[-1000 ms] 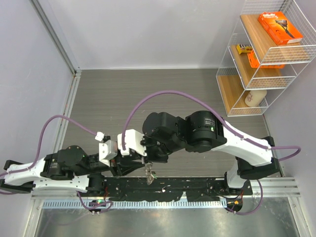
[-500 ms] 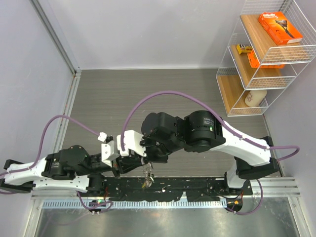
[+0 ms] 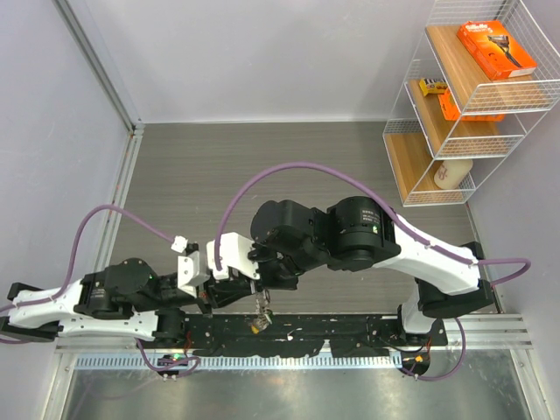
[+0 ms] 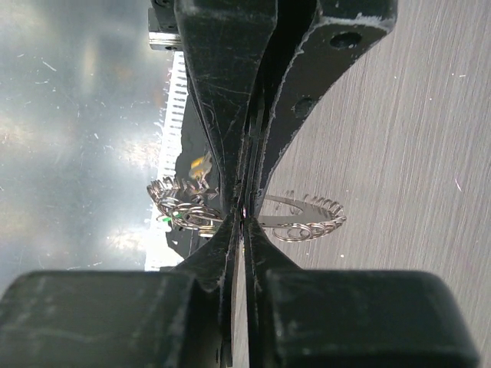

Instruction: Put the keys on the keyring

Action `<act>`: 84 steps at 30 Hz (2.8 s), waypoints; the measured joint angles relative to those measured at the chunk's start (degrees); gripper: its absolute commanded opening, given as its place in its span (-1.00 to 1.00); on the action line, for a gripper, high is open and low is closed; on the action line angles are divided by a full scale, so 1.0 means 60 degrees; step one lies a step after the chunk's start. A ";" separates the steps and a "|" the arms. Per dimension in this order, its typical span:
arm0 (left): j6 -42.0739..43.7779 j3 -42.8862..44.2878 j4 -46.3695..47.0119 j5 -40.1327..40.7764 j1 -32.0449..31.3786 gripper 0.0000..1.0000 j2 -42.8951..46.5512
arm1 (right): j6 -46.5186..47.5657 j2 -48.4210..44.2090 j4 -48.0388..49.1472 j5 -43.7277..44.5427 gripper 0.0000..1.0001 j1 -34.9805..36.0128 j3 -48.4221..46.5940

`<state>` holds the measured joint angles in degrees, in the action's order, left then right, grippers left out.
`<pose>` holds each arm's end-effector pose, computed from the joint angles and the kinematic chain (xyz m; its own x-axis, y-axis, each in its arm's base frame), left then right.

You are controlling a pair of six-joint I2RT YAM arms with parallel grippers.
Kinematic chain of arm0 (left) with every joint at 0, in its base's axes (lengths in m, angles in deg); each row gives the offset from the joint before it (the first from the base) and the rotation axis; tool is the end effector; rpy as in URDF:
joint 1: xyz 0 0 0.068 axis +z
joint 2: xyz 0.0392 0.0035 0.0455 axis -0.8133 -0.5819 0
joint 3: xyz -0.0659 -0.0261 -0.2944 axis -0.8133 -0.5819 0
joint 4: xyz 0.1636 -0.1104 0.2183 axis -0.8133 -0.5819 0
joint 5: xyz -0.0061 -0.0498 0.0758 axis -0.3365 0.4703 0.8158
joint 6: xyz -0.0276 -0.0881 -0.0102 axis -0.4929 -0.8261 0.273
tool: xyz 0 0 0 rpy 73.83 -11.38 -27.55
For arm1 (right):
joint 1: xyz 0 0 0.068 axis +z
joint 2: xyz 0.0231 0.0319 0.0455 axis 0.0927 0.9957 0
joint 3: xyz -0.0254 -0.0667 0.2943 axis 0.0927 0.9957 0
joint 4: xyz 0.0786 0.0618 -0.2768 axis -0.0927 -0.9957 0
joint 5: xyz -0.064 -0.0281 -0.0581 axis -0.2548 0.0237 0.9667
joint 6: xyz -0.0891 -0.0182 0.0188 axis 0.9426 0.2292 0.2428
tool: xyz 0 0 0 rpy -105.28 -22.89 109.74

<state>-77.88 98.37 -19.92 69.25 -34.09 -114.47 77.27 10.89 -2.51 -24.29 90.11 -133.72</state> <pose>0.0148 -0.1539 0.4076 -0.1386 -0.0099 -0.9903 0.9782 0.1550 -0.1384 0.0242 0.3609 0.5064 0.2080 -0.6810 -0.7022 -0.9774 -0.1727 -0.1220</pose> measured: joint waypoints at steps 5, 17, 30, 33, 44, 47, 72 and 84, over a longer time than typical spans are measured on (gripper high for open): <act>0.0135 -0.0273 0.0317 -0.0004 0.0004 -1.00 0.0317 | 0.0047 -0.0011 0.0226 -0.0036 -0.53 0.0040 0.0044; 0.0215 -0.0590 0.0678 -0.0047 0.0004 -1.00 0.0685 | 0.0051 -0.0878 0.1417 0.0138 -0.33 0.0098 0.1013; 0.0244 -0.1610 0.1920 -0.0324 0.0004 -1.00 0.1676 | 0.0007 -0.4135 0.4098 -0.0240 -0.39 0.0222 0.5089; 0.0233 -0.1803 0.2284 -0.0321 0.0004 -1.00 0.1800 | 0.0007 -0.4288 0.4889 -0.0521 -0.37 0.0361 0.5686; 0.0168 -0.2273 0.3308 -0.0463 0.0004 -1.00 0.2182 | 0.0011 -0.4295 0.6637 -0.0678 -0.33 0.0583 0.6477; 0.0164 -0.2317 0.3435 -0.0532 0.0004 -1.00 0.2244 | 0.0022 -0.4295 0.6896 -0.0605 -0.32 0.0590 0.6477; 0.0124 -0.2550 0.4113 -0.1341 0.0004 -1.00 0.2659 | 0.0047 -0.3993 0.7169 -0.0178 -0.31 0.0601 0.6473; 0.0117 -0.2586 0.4189 -0.1457 0.0004 -1.00 0.2703 | 0.0044 -0.3829 0.7184 -0.0084 -0.35 0.0601 0.6346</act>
<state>-77.19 82.85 5.22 60.51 -34.07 -98.26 77.53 -12.08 40.60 -24.79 93.72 -95.65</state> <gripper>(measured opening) 0.037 0.344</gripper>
